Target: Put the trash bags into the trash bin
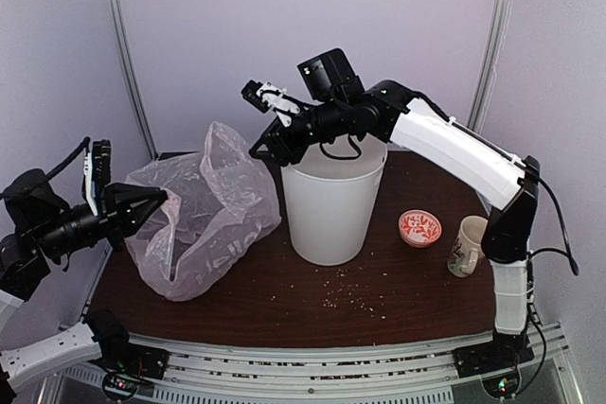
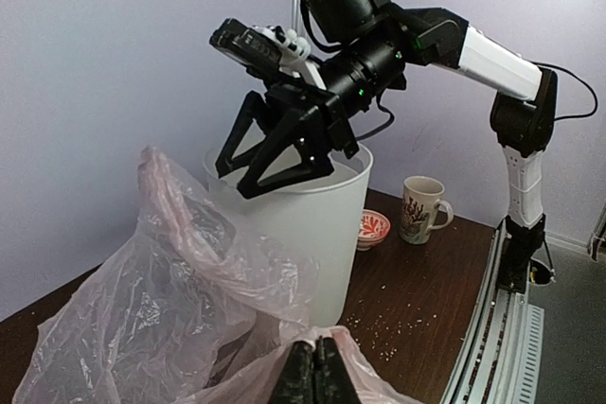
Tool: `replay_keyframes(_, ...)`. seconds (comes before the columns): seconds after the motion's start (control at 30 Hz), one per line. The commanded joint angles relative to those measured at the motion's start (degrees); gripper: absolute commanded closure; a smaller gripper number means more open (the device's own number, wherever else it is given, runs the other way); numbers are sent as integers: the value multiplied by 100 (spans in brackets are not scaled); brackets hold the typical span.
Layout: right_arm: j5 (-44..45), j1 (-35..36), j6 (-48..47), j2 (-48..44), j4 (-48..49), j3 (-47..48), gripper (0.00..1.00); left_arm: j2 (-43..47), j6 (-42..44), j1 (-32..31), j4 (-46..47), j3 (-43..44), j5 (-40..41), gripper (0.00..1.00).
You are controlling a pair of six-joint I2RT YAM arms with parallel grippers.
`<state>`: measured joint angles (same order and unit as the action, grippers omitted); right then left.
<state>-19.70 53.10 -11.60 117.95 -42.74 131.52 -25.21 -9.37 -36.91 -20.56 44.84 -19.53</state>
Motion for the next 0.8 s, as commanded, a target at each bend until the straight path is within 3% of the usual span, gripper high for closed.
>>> replay_keyframes(0.0, -530, 374, 68, 167, 32, 269, 50, 150, -269, 27, 94, -177, -62, 100)
replay_keyframes(0.37, -872, 692, 498, 387, 78, 240, 43, 285, -364, 28, 217, -278, 197, 100)
replay_keyframes(0.77, 934, 801, 308, -289, 424, -988, 44, 679, -497, 26, 383, -428, 924, 100)
